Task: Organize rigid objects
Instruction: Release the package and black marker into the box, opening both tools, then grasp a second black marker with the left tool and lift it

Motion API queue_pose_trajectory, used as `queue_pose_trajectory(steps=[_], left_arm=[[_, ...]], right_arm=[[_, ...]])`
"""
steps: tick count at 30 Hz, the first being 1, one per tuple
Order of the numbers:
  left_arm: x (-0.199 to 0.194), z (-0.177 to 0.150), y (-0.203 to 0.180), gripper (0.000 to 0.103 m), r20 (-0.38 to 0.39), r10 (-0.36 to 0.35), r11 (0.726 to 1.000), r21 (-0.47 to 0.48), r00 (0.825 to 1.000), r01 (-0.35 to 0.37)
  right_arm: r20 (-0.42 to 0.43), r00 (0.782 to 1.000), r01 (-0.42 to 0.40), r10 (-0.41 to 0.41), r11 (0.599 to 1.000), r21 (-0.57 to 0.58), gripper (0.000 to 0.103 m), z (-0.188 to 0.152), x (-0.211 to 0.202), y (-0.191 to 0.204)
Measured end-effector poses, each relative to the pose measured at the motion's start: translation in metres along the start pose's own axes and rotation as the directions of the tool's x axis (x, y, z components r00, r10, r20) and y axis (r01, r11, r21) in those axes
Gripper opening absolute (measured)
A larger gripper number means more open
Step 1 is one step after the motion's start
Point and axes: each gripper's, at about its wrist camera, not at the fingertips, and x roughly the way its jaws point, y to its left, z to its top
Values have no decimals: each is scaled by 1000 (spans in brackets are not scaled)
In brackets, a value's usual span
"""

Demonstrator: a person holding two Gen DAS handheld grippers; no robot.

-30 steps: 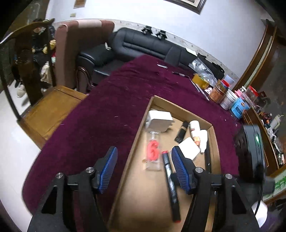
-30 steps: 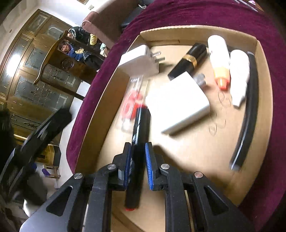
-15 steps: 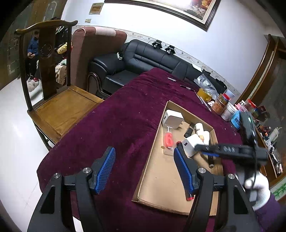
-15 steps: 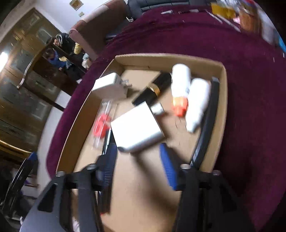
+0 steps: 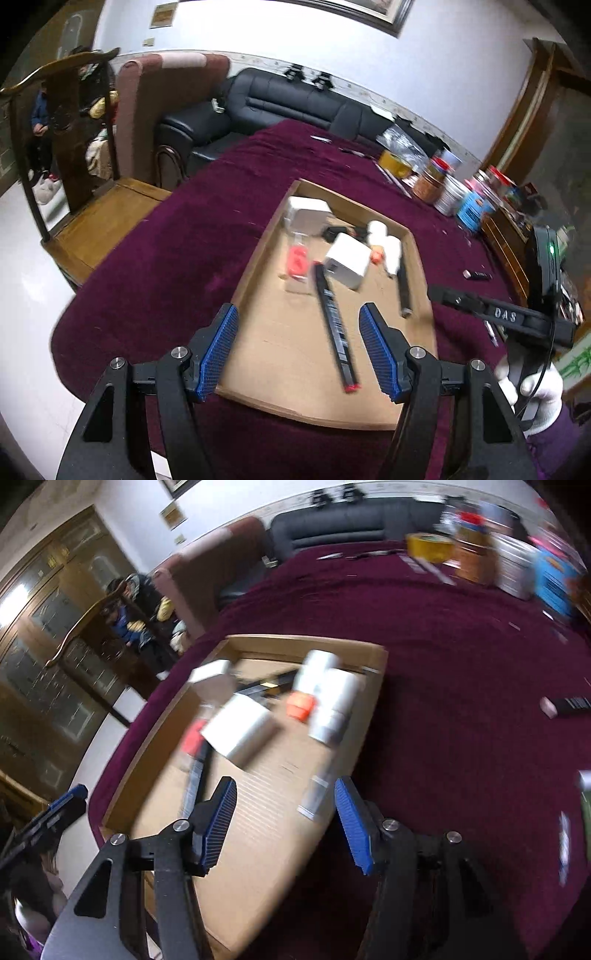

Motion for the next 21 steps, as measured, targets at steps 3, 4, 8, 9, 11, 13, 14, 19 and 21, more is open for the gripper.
queue_pose_trajectory(steps=[3,4,8,9,11,13,14,19,21], left_arm=[[2,-4,-27,62,-21,-27,999,45,999,28],[3,-6,-37,62,-29,-32,998,59,999,34],[7,-13,-71,62,-60,-52,993,105,997,58],[7,-16,-79,62,-68,-56,991,119,996,63],[8,-21,-99,62,-86,-66,985,152,994,79],[9,-26,-117,62,-102,-75,978,185,992,93],[9,-28,-127,62,-108,-77,974,203,991,98],[12,-41,-168,62,-158,-105,953,267,982,145],[14,-45,-178,62,-179,-115,947,279,977,162]], right_arm=[[27,999,44,-45,998,35,55,-19,-26,-34],[33,998,56,-57,998,41,55,-22,-29,-39],[63,992,106,-113,989,101,55,-47,-61,-80],[72,990,109,-119,986,127,55,-53,-68,-90],[85,989,103,-119,980,169,55,-63,-81,-108],[104,986,104,-126,974,202,55,-71,-94,-124],[117,984,108,-136,970,216,55,-76,-102,-133],[185,964,141,-191,957,254,55,-90,-137,-163],[220,947,169,-233,946,275,55,-91,-154,-174]])
